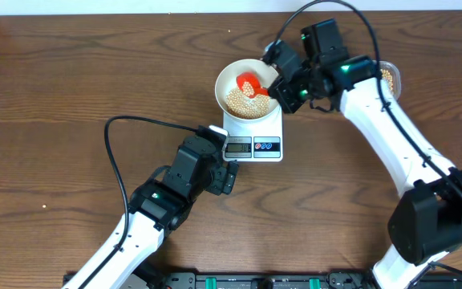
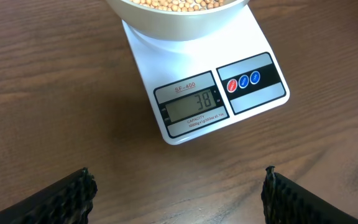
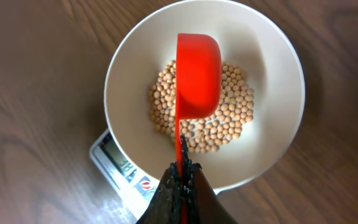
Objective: Scoop item into bowl and weigh 50g on scale
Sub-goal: 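Tip the scoop with the right gripper to pour soybeans into the bowl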
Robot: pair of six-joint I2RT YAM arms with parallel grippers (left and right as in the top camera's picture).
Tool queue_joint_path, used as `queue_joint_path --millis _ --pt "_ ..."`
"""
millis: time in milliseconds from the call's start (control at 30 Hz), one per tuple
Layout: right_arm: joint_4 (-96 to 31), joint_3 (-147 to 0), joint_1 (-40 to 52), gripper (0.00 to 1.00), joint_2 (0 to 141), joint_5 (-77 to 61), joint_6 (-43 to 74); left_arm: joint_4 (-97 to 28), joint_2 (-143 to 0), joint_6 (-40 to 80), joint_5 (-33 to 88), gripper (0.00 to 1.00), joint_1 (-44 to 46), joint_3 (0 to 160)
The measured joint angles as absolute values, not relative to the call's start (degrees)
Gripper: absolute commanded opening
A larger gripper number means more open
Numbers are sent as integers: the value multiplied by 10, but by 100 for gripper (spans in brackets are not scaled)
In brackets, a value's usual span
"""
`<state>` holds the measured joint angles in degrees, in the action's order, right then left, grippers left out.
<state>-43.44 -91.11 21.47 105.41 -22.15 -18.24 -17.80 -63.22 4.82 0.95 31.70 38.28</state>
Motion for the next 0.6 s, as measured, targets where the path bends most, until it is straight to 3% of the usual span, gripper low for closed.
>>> queue_joint_path --millis 600 --pt "-391 -911 270 1 1051 -73 -277 -178 -632 48 10 88 317 383"
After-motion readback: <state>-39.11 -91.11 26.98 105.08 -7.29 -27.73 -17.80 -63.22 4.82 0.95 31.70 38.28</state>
